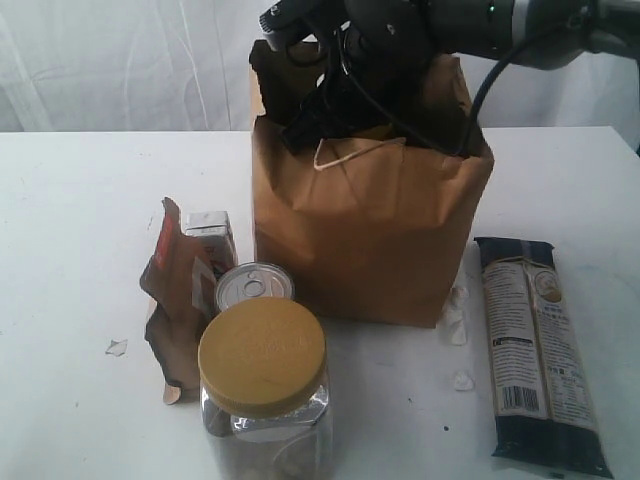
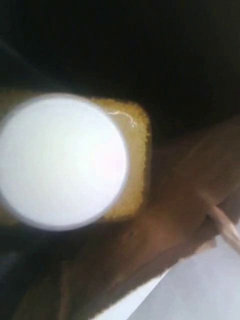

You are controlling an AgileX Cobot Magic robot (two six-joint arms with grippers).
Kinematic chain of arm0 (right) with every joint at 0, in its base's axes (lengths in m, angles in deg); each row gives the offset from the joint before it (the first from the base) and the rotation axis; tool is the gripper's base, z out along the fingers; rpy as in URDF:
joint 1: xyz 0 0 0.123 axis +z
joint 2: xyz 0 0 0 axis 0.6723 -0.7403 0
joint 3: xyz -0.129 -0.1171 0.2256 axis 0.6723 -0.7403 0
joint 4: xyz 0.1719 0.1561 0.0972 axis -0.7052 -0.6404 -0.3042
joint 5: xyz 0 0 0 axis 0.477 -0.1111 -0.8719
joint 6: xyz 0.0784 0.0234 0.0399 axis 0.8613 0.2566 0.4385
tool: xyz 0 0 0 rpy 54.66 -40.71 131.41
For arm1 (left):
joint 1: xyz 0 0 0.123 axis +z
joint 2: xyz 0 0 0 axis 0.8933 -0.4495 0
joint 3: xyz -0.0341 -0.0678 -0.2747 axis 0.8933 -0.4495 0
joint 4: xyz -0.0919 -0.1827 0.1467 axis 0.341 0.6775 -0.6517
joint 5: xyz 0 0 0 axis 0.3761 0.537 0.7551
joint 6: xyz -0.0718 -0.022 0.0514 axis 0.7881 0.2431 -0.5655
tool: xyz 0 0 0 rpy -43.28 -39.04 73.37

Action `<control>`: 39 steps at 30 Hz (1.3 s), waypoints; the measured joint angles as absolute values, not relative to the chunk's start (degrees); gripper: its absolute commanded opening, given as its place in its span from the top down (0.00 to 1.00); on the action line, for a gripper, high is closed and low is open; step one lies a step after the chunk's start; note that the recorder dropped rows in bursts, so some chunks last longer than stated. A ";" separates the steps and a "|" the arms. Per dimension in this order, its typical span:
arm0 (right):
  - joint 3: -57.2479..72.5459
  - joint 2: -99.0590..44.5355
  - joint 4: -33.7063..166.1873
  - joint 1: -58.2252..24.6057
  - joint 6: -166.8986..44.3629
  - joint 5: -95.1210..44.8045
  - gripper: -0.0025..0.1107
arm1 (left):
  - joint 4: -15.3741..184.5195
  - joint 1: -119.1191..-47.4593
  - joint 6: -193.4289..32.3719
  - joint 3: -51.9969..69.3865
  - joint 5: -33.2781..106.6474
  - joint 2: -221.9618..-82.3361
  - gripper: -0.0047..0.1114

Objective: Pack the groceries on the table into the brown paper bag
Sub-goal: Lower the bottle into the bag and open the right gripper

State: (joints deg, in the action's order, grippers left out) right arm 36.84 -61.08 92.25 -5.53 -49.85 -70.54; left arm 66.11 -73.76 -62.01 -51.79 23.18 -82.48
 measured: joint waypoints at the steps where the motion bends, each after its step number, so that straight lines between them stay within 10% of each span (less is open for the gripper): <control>1: 36.84 -61.08 92.25 -5.53 -49.74 -70.79 0.57 | 66.11 -73.76 -62.01 -51.79 23.18 -82.48 0.96; 15: 36.97 -59.38 94.95 -5.53 -49.61 -75.25 0.37 | 66.11 -73.76 -62.01 -51.79 23.18 -82.48 0.96; 39: 37.41 -52.36 91.83 -3.88 -49.61 -77.55 0.36 | 66.11 -73.76 -62.01 -51.79 23.18 -82.48 0.96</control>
State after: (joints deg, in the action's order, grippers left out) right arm 37.41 -52.36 91.83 -3.88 -49.61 -77.55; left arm 66.11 -73.76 -62.01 -51.79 23.18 -82.48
